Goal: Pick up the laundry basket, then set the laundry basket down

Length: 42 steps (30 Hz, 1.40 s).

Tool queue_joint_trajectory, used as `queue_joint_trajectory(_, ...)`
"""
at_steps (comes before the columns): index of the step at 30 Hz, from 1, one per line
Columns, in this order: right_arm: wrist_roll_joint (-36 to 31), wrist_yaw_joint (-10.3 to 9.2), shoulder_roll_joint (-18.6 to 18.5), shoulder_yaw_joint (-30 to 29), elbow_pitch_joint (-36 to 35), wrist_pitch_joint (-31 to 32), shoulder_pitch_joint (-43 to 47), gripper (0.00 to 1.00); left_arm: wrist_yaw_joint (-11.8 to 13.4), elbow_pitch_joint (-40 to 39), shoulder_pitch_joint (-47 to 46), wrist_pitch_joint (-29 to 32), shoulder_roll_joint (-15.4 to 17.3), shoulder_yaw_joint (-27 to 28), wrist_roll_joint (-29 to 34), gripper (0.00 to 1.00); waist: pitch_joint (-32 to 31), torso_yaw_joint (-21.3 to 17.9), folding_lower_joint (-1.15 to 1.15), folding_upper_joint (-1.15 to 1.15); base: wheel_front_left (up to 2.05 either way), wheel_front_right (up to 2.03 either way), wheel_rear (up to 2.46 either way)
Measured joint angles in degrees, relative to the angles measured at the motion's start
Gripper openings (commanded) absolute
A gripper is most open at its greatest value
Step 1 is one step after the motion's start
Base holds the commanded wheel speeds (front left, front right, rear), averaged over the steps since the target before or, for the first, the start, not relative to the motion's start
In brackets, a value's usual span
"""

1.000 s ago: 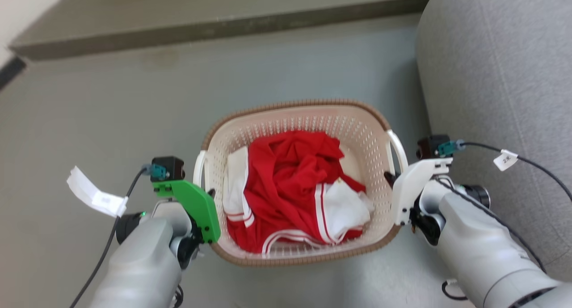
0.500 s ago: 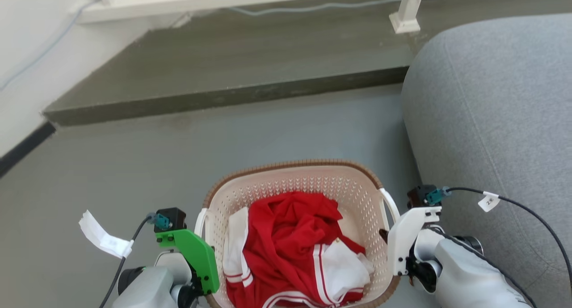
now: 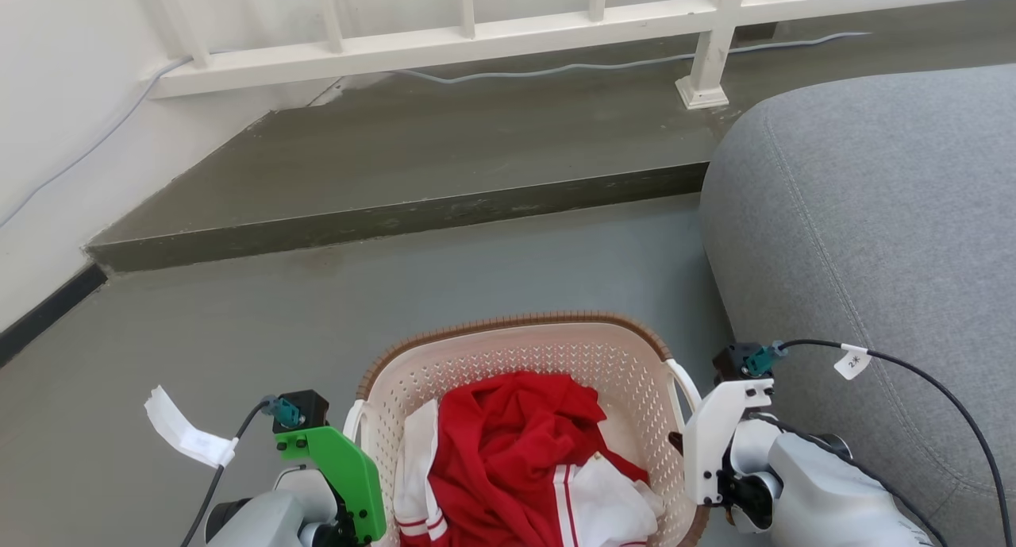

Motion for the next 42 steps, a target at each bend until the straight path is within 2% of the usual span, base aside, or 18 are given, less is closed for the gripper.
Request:
queue_joint_trajectory(11,1.26,-0.05,-0.22,0.9,-0.36,1.94,0.19,0.0,0.55,-0.55,0.16,1.32,0.24,-0.56,-0.51,0.0,-0.28,-0.44,0.0,0.0,0.0,0.0,0.0)
queue_joint_trajectory(42,2.89,-0.07,-0.57,3.22,-0.6,2.19,0.19,0.0,1.49,-1.1,0.21,1.57,0.49,-1.89,-2.07,0.0,-0.19,-1.41,0.01,0.0,0.0,0.0,0.0)
